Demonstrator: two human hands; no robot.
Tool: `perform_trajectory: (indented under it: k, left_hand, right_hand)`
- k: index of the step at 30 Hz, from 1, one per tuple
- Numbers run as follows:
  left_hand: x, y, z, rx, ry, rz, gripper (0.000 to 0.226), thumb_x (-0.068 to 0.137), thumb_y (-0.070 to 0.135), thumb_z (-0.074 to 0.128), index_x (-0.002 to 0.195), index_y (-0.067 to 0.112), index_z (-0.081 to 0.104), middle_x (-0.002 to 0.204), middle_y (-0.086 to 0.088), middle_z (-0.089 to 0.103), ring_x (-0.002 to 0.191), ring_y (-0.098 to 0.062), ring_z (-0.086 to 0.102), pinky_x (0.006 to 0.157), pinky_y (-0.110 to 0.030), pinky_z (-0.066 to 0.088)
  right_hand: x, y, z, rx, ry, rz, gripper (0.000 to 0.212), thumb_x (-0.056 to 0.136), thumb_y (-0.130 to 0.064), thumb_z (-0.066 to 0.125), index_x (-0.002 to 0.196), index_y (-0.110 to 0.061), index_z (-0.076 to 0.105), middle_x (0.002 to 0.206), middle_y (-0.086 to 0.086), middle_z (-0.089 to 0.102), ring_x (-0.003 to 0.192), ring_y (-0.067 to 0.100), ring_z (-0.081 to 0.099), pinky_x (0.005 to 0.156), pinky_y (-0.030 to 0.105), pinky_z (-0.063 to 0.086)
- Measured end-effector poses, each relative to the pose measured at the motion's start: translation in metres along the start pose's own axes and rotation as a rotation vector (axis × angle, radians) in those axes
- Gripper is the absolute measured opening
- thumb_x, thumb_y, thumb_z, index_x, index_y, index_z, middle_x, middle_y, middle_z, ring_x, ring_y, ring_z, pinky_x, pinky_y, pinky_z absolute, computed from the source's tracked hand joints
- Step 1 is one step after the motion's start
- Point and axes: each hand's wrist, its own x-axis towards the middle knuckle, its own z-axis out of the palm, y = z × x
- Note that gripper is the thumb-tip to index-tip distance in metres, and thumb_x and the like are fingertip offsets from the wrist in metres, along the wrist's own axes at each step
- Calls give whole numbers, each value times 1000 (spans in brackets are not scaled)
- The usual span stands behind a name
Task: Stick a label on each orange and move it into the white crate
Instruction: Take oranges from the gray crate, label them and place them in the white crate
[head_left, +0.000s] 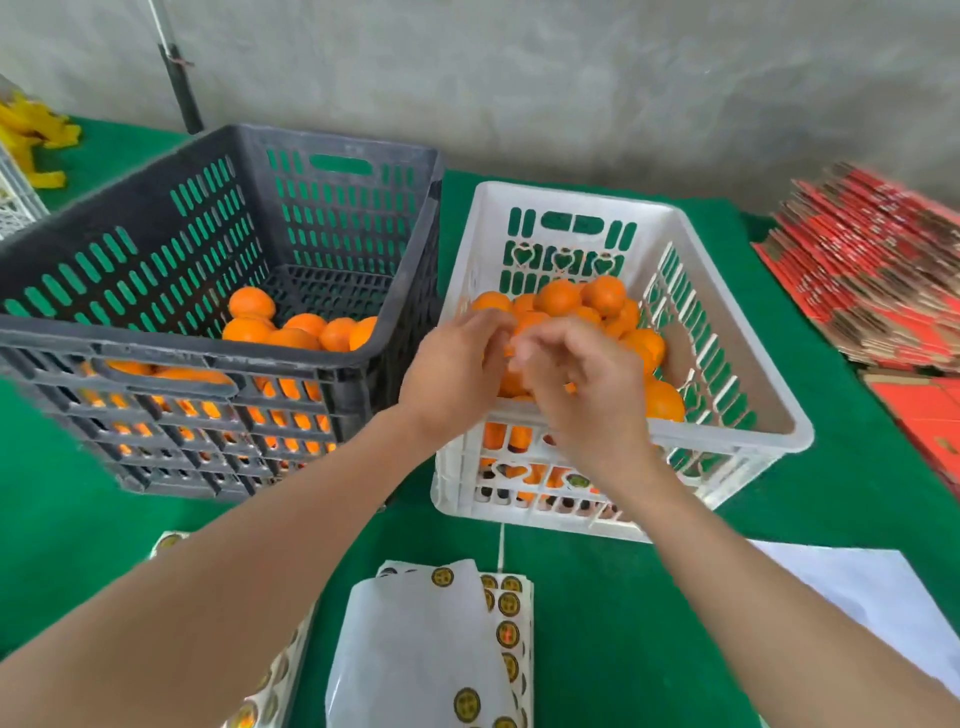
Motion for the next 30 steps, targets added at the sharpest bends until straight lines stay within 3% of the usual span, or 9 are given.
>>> perform_trajectory:
  k: [3, 5, 7, 11, 16, 19, 21, 25, 30]
  left_hand:
    - [-27, 1, -6, -88, 67, 21, 21, 93, -2, 50, 109, -2, 63, 106, -16, 62, 97, -29, 58, 86, -34, 46]
    - [-54, -2, -10, -93, 163, 80, 21, 89, -6, 49, 106, -5, 62, 108, -15, 60, 103, -23, 55, 91, -26, 44]
    - [-84, -9, -13, -81, 230, 106, 20, 87, -7, 50, 101, -3, 63, 103, -7, 59, 98, -16, 54, 88, -22, 45]
    - [-128, -35, -9, -56, 23, -259, 22, 89, -6, 54, 102, 6, 67, 97, 2, 63, 86, -10, 56, 79, -24, 50]
    - [-153, -65, 1, -3, -461, -602, 26, 91, 11, 55, 115, 17, 65, 112, 6, 64, 103, -10, 57, 95, -24, 43]
    - [-144, -61, 6, 21, -699, -604, 14, 86, 17, 57, 79, 9, 68, 72, 2, 57, 70, -13, 53, 65, -27, 43]
    - [-140, -59, 10, -28, -714, -637, 13, 83, 17, 63, 75, 11, 71, 66, -1, 59, 60, -11, 50, 57, -22, 40]
    - [-132, -56, 13, -132, -668, -622, 19, 85, 13, 63, 68, 21, 67, 68, 2, 59, 61, -7, 49, 58, -16, 38]
    - [-125, -48, 15, -219, -705, -605, 24, 86, 6, 61, 78, 28, 66, 78, 14, 62, 77, -4, 57, 65, -12, 40]
  right_hand:
    - [-70, 14, 16, -201, -589, 362, 14, 90, -13, 55, 87, -9, 68, 85, -3, 66, 69, 3, 51, 66, 15, 41]
    - [-101, 36, 36, -386, -974, 606, 31, 94, -31, 50, 111, -7, 61, 111, 1, 61, 97, 11, 55, 86, 24, 42]
    - [-114, 51, 55, -493, -1094, 716, 47, 92, -44, 48, 115, -4, 58, 115, 9, 58, 106, 23, 55, 89, 32, 46]
    - [-120, 63, 79, -537, -1051, 785, 35, 83, -33, 58, 60, -15, 40, 61, 0, 38, 55, 16, 39, 48, 25, 31]
    - [-122, 58, 72, -329, -802, 780, 9, 87, -12, 58, 78, -15, 62, 86, 0, 62, 84, 15, 58, 76, 27, 48]
    - [-118, 49, 60, -210, -683, 710, 23, 86, -16, 63, 67, -26, 54, 73, -14, 54, 72, 4, 52, 72, 20, 44]
    - [-122, 40, 54, -261, -585, 631, 14, 84, -17, 66, 77, -27, 58, 82, -11, 56, 77, 3, 50, 72, 16, 41]
    - [-138, 32, 52, -539, -370, 260, 6, 76, -9, 70, 81, -12, 72, 81, 5, 62, 77, 20, 57, 68, 33, 50]
    - [-141, 30, 56, -494, -299, 434, 12, 88, -23, 59, 94, -15, 66, 91, 0, 65, 83, 11, 55, 69, 15, 36]
